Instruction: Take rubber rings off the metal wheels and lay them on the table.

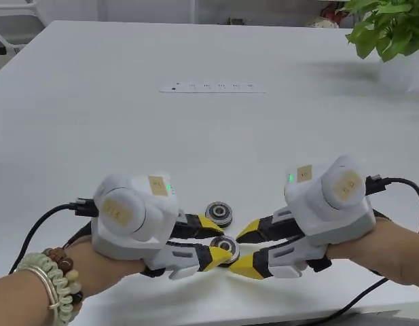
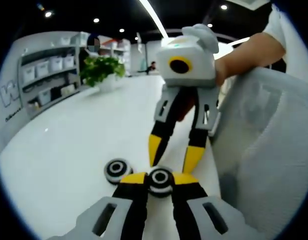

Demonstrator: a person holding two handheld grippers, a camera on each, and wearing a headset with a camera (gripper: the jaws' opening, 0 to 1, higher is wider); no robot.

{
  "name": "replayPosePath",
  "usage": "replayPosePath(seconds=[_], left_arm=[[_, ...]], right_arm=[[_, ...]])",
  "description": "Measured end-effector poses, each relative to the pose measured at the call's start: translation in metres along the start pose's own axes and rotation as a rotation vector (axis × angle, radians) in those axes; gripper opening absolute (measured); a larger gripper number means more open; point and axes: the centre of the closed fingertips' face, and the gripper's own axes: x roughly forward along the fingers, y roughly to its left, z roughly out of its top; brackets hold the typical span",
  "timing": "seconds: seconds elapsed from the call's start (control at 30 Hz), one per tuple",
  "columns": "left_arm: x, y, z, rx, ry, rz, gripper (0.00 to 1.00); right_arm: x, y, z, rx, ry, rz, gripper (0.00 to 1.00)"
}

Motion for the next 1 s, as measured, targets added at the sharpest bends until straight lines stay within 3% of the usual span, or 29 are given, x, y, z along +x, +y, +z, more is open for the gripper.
replayPosePath(seconds=[0.23, 0.8, 1.0], left_arm=[[-0.0001, -0.0017, -0.0021, -0.003, -0.001, -0.007, 0.15], [-0.0001, -0.0012, -0.0021, -0.010, -0.010, 0.000, 0.15], [-0.0002, -0.0009, -0.0021, -0.010, -0.011, -0.001, 0.15]], right_arm=[[-0.0003, -0.0038, 0.0022, -0.017, -0.008, -0.018, 0.23], [-0.0025, -0.0024, -0.0022, -0.055, 0.014, -0.007, 0.13], [-0.0033, -0.0050, -0.0036, -0.008, 0.019, -0.017, 0.15]])
